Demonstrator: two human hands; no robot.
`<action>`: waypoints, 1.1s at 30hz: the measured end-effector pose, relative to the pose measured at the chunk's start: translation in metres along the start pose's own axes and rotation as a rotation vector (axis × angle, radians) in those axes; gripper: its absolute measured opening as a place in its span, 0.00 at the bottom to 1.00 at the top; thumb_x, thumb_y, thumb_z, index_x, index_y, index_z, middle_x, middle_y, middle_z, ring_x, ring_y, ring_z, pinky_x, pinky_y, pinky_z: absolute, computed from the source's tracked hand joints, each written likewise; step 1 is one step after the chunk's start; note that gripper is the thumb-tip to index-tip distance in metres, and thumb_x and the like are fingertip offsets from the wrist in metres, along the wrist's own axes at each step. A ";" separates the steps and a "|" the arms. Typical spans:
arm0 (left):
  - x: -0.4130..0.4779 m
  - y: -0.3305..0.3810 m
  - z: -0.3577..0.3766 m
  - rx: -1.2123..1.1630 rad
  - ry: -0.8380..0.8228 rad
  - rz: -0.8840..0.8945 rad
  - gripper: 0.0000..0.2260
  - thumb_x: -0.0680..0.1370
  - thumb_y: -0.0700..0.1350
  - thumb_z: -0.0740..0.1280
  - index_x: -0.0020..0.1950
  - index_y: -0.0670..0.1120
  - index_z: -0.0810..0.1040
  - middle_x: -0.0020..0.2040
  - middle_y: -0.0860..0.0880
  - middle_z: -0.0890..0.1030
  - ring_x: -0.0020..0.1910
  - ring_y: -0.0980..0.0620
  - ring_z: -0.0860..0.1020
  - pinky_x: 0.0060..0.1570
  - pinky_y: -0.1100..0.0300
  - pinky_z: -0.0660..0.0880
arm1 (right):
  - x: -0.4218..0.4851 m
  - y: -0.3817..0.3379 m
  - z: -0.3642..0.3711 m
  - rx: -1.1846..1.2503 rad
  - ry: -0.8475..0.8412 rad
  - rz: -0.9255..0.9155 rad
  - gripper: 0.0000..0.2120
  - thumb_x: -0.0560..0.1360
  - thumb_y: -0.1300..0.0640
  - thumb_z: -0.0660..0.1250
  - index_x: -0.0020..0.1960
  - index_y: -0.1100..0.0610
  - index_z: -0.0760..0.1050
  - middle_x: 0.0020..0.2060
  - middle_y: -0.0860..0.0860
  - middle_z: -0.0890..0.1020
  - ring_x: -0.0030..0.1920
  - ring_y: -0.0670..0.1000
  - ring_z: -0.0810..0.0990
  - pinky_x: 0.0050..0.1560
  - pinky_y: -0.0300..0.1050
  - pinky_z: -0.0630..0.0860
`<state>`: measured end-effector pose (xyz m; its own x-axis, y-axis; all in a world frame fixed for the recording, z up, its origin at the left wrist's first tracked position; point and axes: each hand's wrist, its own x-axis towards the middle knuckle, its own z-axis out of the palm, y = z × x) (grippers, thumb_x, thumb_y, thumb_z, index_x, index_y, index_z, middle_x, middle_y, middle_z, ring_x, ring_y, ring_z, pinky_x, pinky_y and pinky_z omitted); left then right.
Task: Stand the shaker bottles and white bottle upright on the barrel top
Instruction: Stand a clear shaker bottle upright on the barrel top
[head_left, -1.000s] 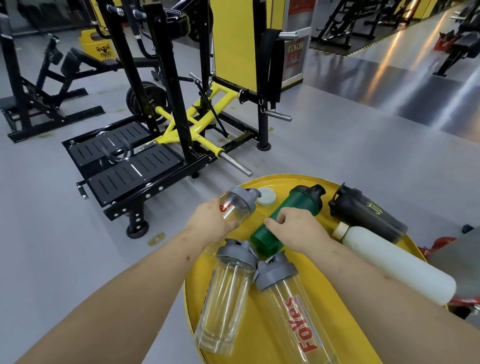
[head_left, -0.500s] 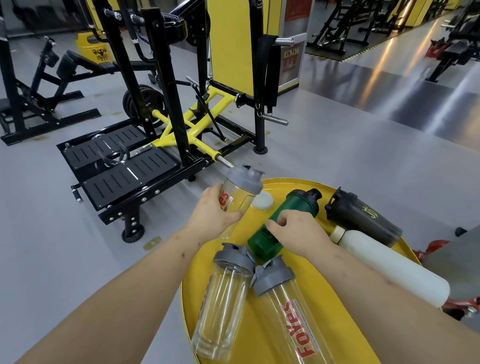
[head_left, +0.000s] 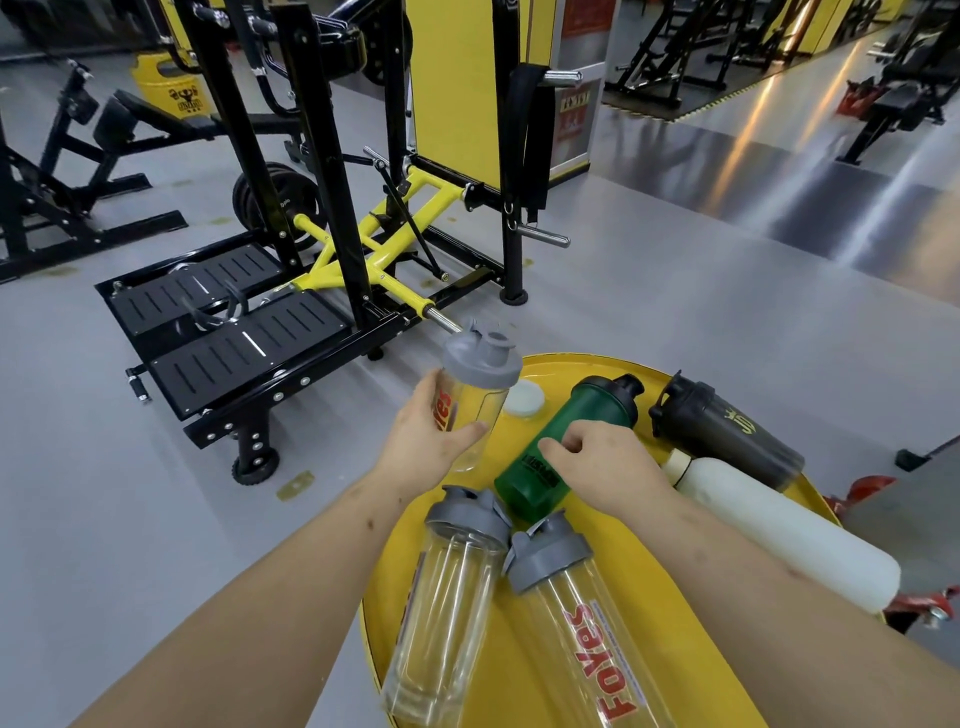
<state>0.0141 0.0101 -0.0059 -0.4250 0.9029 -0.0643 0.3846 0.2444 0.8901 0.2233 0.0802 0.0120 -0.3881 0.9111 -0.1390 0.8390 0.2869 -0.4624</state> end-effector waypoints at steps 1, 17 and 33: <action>0.000 -0.002 0.000 -0.011 -0.002 -0.001 0.40 0.76 0.52 0.77 0.83 0.50 0.60 0.71 0.55 0.72 0.64 0.58 0.71 0.59 0.62 0.68 | 0.000 0.000 0.001 0.003 0.003 0.000 0.18 0.80 0.39 0.63 0.41 0.52 0.76 0.37 0.49 0.80 0.37 0.47 0.76 0.32 0.42 0.67; 0.002 -0.022 0.003 -0.119 -0.015 -0.008 0.41 0.76 0.46 0.79 0.80 0.49 0.57 0.70 0.54 0.73 0.66 0.56 0.73 0.58 0.66 0.69 | -0.003 -0.003 0.008 0.019 0.019 0.025 0.21 0.82 0.40 0.61 0.35 0.51 0.70 0.32 0.48 0.76 0.33 0.45 0.73 0.31 0.41 0.63; 0.004 -0.029 0.002 -0.088 -0.056 -0.023 0.44 0.75 0.47 0.79 0.83 0.54 0.55 0.75 0.54 0.70 0.74 0.56 0.68 0.67 0.60 0.66 | 0.002 0.000 0.011 -0.003 0.013 0.068 0.21 0.82 0.39 0.59 0.38 0.52 0.74 0.35 0.49 0.79 0.36 0.47 0.76 0.32 0.43 0.66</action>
<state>0.0025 0.0077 -0.0329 -0.3855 0.9163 -0.1085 0.3002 0.2357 0.9243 0.2184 0.0785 0.0027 -0.3247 0.9324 -0.1586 0.8646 0.2246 -0.4495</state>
